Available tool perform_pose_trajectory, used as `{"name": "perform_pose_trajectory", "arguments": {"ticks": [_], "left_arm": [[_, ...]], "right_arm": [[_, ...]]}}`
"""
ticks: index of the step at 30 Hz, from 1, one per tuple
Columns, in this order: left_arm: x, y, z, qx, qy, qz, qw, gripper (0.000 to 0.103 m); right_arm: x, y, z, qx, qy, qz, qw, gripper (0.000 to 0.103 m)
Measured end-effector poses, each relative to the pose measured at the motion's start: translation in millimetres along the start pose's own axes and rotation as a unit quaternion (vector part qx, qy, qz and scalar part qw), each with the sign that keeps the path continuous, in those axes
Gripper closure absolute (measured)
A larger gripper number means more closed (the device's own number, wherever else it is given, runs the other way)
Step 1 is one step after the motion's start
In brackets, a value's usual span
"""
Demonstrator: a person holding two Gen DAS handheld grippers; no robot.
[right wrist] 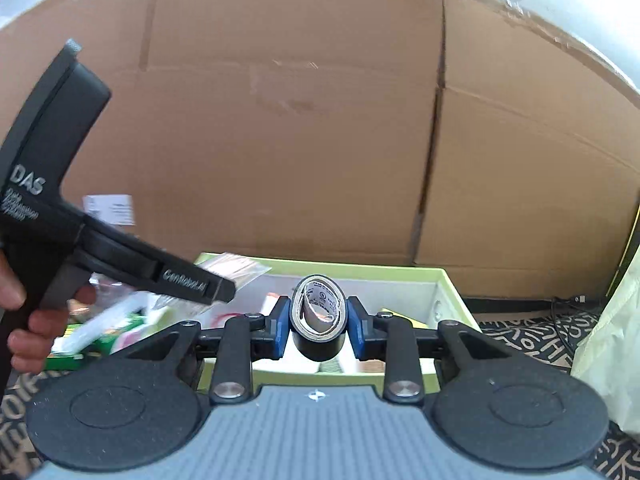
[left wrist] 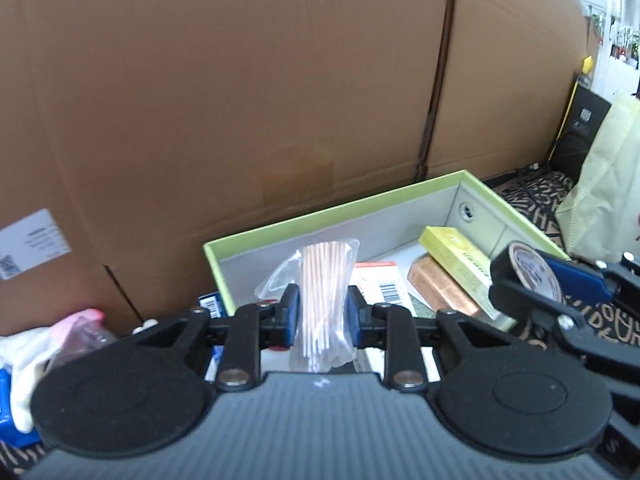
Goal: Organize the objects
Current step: 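Lower the toothpick bag and black tape into the shoebox and release both, then grasp the blue cube box with the left tool while the right grasps the green box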
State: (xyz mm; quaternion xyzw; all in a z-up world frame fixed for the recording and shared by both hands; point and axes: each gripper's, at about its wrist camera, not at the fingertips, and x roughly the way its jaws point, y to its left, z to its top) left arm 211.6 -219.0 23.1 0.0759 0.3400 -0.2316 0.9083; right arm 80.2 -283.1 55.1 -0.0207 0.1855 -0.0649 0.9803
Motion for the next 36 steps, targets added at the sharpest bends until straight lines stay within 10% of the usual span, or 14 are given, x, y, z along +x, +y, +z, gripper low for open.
{"name": "perform_pose_trajectory", "arguments": {"ticks": [10, 13, 14, 17, 30, 36], "left_arm": [[40, 3, -3, -0.002, 0.006, 0.004, 1.0, 0.074], [36, 4, -9, 0.001, -0.022, 0.0, 0.9998, 0.025], [31, 4, -12, -0.001, -0.039, 0.005, 0.9992, 0.009], [7, 5, -20, 0.003, -0.079, -0.002, 0.9969, 0.0], [-93, 39, -85, -0.077, -0.11, -0.011, 0.9909, 0.0], [-123, 99, -144, -0.136, -0.094, 0.051, 0.985, 0.0]], "right_arm": [[65, -16, -11, 0.024, 0.037, -0.012, 0.999, 0.07], [79, -19, -17, 0.025, 0.048, -0.019, 0.998, 0.067], [76, -20, -19, 0.025, 0.055, -0.021, 0.998, 0.052], [71, -24, -23, 0.035, 0.047, -0.029, 0.998, 0.034], [-13, 12, -26, 0.059, -0.016, 0.024, 0.998, 0.018], [-35, 54, -49, 0.057, -0.001, 0.093, 0.994, 0.018]]}}
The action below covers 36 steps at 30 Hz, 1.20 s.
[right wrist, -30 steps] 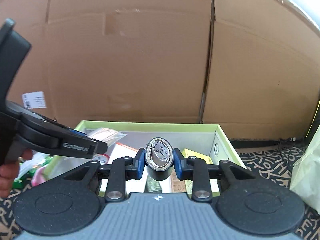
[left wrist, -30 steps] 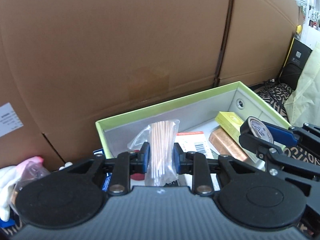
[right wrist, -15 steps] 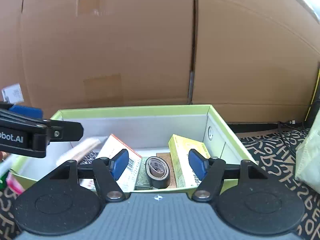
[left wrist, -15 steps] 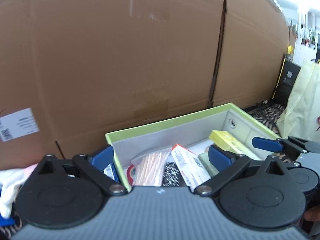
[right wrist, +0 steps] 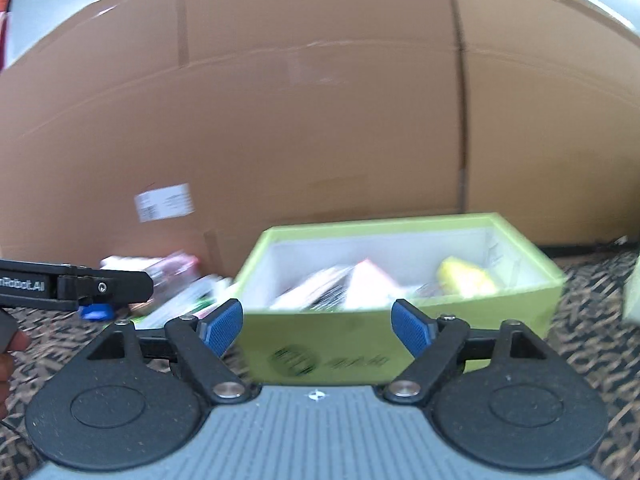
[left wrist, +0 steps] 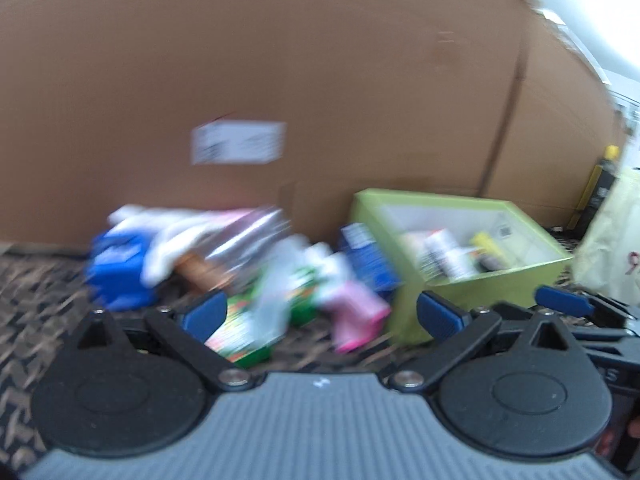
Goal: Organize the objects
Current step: 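Grasp the blue cube box with the left tool while the right grasps the green box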
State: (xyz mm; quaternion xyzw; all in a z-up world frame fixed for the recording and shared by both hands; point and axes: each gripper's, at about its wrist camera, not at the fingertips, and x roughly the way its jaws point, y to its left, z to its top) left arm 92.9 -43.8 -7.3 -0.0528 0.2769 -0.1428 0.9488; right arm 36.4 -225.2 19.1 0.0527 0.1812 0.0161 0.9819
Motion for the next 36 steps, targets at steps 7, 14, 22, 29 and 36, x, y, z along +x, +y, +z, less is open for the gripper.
{"name": "perform_pose_trajectory", "arguments": {"ticks": [7, 14, 22, 29, 36], "left_arm": [[-26, 86, -23, -0.078, 0.022, 0.068, 0.9944, 0.0], [-28, 119, -17, -0.094, 0.018, 0.102, 0.9902, 0.0], [-2, 125, 2, -0.057, 0.01, 0.121, 0.9909, 0.0], [44, 127, 23, -0.035, 0.012, 0.137, 0.9899, 0.0], [77, 135, 42, -0.057, 0.013, 0.143, 0.9879, 0.0]], "right_arm": [[25, 71, -41, -0.025, 0.078, 0.094, 0.992, 0.018], [70, 125, -44, -0.042, 0.108, 0.12, 0.986, 0.018], [119, 157, -37, -0.069, 0.126, 0.103, 0.984, 0.018], [121, 159, -37, -0.077, 0.13, 0.088, 0.985, 0.036], [93, 158, -46, -0.081, 0.132, 0.095, 0.983, 0.036]]}}
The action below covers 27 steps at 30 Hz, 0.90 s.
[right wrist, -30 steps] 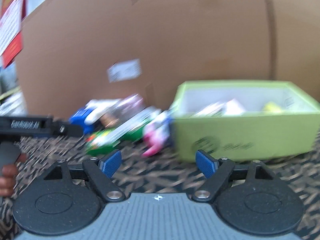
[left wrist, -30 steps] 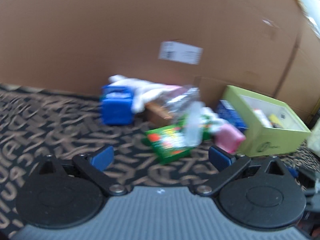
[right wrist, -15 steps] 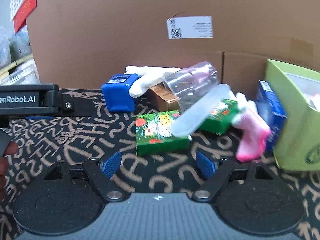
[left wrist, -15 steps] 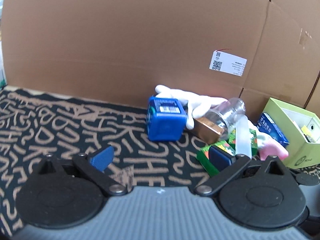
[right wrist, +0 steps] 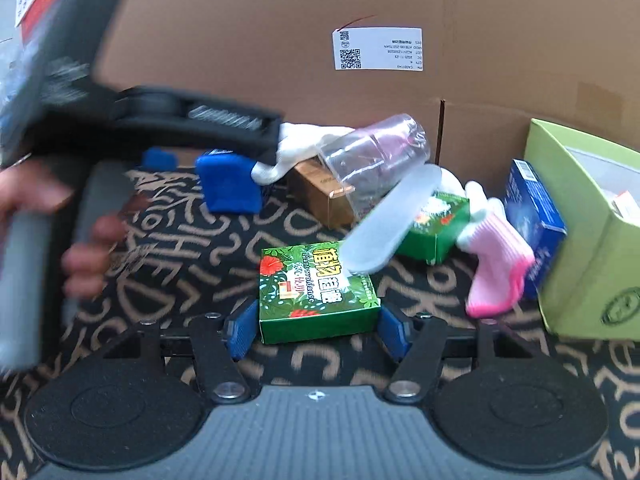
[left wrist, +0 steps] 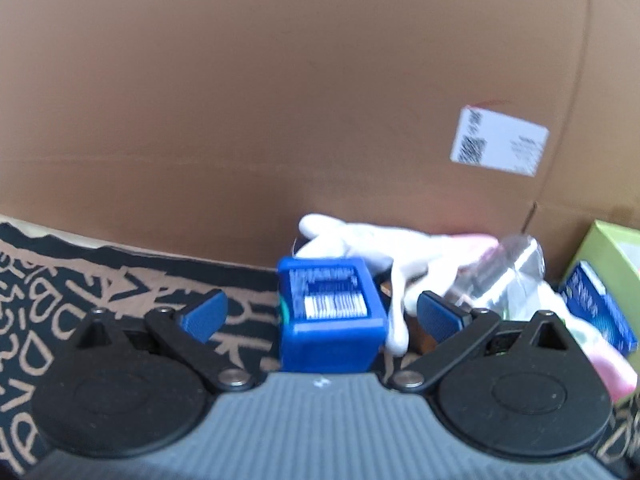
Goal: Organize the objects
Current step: 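Grasp the blue cube box with the left tool while the right grasps the green box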
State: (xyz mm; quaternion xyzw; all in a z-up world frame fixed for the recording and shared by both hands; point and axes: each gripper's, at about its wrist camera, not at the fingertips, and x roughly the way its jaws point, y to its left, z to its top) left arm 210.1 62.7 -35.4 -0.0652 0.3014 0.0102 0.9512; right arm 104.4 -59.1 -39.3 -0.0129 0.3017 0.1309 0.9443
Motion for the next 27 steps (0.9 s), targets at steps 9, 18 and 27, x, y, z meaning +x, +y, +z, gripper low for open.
{"name": "perform_pose_trajectory", "arguments": {"ticks": [9, 18, 27], "left_arm": [[22, 15, -2, -0.026, 0.05, -0.009, 0.9984, 0.045], [-58, 14, -59, 0.037, 0.064, -0.046, 0.9962, 0.046], [-116, 2, -100, 0.089, 0.048, -0.032, 0.9944, 0.027]], "right_arm": [[-20, 8, -14, -0.002, 0.001, 0.014, 1.0, 0.036], [-51, 3, -35, 0.005, 0.005, 0.024, 1.0, 0.036], [-79, -1, -53, -0.01, 0.002, 0.038, 0.999, 0.032]]}}
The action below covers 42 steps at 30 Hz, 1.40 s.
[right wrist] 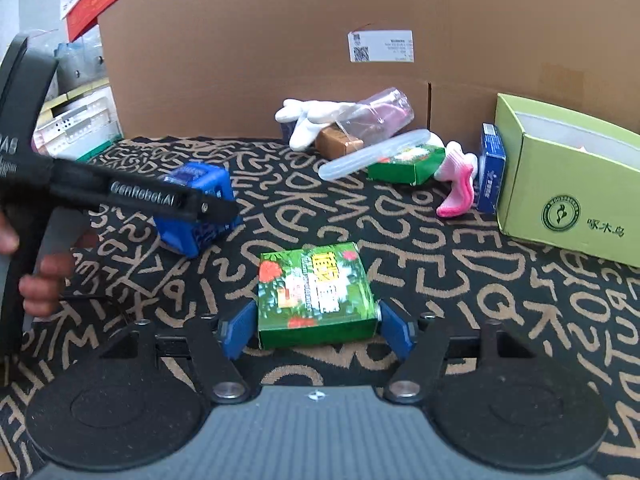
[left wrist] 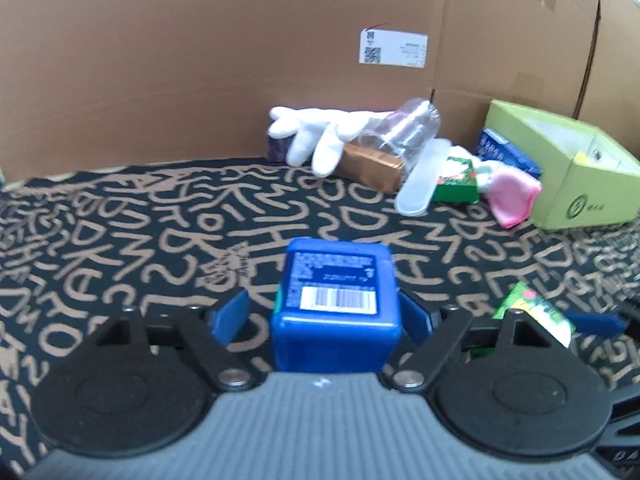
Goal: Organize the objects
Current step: 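Grasp the blue cube box with the left tool while the right grasps the green box, then carry the blue cube box and green box into the shoebox and release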
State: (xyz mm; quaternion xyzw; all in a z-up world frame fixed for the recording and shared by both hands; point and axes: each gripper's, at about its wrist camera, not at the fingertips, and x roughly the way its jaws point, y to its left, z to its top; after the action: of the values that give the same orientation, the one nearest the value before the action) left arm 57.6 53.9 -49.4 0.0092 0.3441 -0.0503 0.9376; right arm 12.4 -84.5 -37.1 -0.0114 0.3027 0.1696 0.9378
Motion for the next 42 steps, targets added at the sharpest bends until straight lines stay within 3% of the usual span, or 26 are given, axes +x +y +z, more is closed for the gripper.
{"name": "perform_pose_trajectory", "arguments": {"ticks": [2, 7, 16, 19, 22, 25, 31, 36, 42], "left_arm": [[2, 0, 4, 0.004, 0.009, -0.007, 0.9999, 0.036], [-3, -7, 6, 0.031, -0.009, 0.016, 0.9993, 0.027], [8, -12, 7, 0.049, 0.002, 0.016, 0.9987, 0.032], [10, -11, 7, 0.048, 0.012, 0.005, 0.9987, 0.048], [8, -11, 7, 0.044, 0.015, 0.003, 0.9989, 0.048], [3, -15, 11, 0.037, 0.015, -0.023, 0.9989, 0.048], [-17, -54, 41, 0.056, -0.023, -0.093, 0.9938, 0.048], [-26, -103, 77, 0.077, -0.054, -0.157, 0.983, 0.048], [-20, -168, 112, 0.102, -0.078, -0.185, 0.9743, 0.048]], "right_arm": [[2, 1, 2, -0.006, -0.002, -0.001, 1.0, 0.032], [7, 3, 2, -0.022, 0.0, 0.004, 1.0, 0.027], [12, 2, 2, -0.018, 0.003, 0.009, 1.0, 0.027], [14, 1, 2, -0.019, 0.004, 0.009, 1.0, 0.027], [13, 0, 2, -0.021, -0.001, 0.01, 1.0, 0.037], [7, -6, 1, -0.007, -0.005, 0.022, 1.0, 0.038], [-26, -36, 7, 0.015, -0.044, 0.006, 0.999, 0.038], [-61, -74, 23, 0.019, -0.082, -0.045, 0.995, 0.038], [-100, -120, 42, 0.032, -0.135, -0.133, 0.981, 0.038]]}}
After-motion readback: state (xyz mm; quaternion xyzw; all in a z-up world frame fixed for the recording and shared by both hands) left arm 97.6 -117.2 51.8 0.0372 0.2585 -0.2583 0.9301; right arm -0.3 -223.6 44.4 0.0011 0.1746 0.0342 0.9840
